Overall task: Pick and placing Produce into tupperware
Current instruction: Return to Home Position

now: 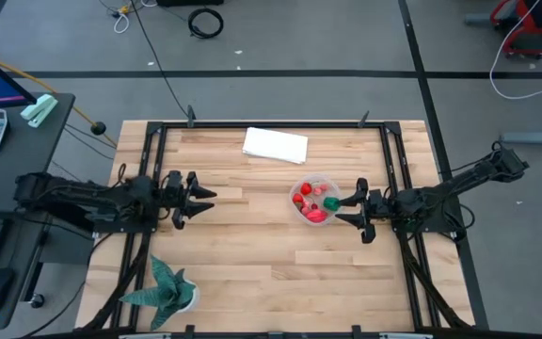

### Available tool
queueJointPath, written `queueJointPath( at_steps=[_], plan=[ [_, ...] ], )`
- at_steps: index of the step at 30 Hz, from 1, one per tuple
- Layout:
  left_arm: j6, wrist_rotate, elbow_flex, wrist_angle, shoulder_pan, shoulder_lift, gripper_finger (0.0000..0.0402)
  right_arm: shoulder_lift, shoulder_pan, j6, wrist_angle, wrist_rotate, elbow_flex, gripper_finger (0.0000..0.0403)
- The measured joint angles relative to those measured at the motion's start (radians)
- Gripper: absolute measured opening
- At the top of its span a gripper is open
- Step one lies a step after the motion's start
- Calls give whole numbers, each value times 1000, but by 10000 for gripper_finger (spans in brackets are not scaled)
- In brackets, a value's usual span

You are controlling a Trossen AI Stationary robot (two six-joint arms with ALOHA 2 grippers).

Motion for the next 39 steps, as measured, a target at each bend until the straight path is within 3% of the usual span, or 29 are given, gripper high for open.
queueJointPath(
  at_steps=[9, 19, 29, 39],
  plan=[
    [-11, 38, 0, 2, 65, 1, 196, 0, 0, -21, -6, 0, 0, 187],
    [-18, 50, 0, 1, 66, 2, 191, 0, 0, -15, -7, 0, 0, 187],
    [-14, 75, 0, 21, 72, -41, 198, 0, 1, 138, -6, 0, 0, 187],
    [-46, 266, 0, -57, 148, -221, 192, 0, 3, 166, -6, -45, 0, 187]
  ],
)
